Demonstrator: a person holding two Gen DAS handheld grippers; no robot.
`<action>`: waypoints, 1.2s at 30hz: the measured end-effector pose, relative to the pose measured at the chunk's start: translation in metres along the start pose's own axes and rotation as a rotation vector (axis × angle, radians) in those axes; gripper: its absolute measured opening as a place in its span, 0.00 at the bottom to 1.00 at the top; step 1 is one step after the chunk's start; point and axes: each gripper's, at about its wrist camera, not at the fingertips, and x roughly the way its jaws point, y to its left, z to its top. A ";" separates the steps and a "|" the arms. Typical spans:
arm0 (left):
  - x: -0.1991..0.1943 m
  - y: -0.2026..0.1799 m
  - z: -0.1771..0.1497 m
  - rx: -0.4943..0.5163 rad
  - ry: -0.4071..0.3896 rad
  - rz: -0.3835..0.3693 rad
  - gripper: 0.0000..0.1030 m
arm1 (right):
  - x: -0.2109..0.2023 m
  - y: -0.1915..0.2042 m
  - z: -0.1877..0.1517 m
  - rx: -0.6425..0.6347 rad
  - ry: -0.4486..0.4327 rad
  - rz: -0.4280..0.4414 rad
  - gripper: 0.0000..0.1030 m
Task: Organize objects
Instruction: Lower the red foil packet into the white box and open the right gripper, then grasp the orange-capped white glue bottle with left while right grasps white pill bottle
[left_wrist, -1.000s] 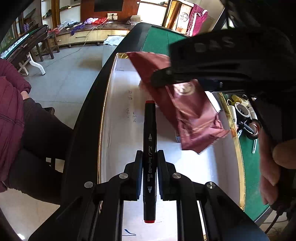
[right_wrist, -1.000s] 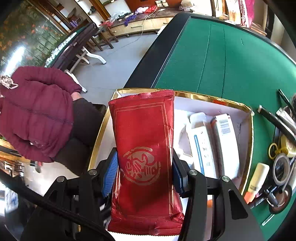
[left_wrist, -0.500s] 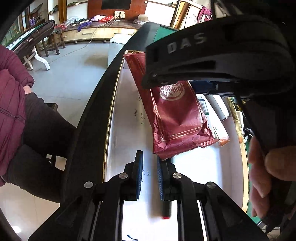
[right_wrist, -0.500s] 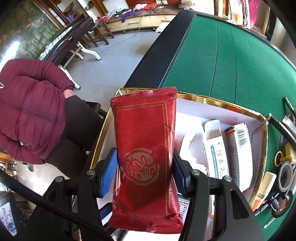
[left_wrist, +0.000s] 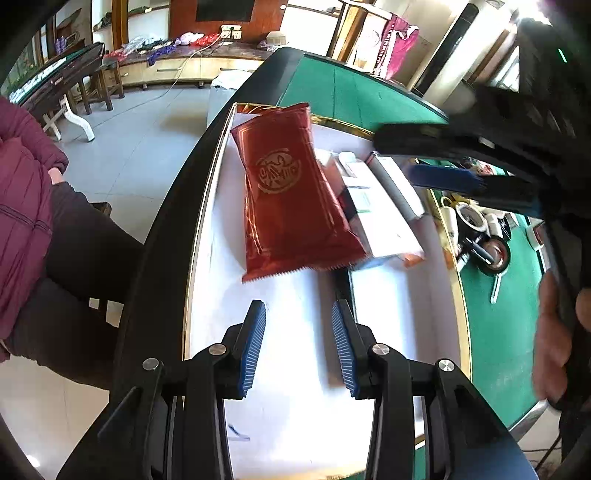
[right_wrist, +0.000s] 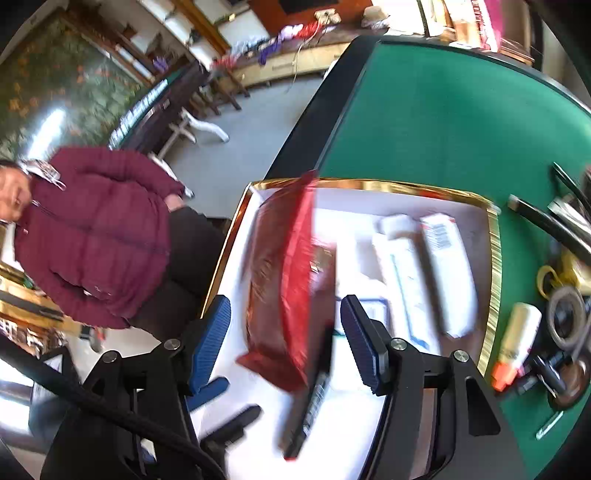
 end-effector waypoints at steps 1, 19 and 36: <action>-0.002 0.001 0.000 0.007 -0.006 0.003 0.32 | -0.009 -0.009 -0.003 0.012 -0.015 0.001 0.60; 0.031 -0.187 0.030 0.435 0.042 -0.142 0.32 | -0.166 -0.235 -0.158 0.465 -0.143 -0.091 0.64; 0.133 -0.212 0.096 0.265 0.174 0.089 0.31 | -0.221 -0.287 -0.220 0.509 -0.156 -0.125 0.66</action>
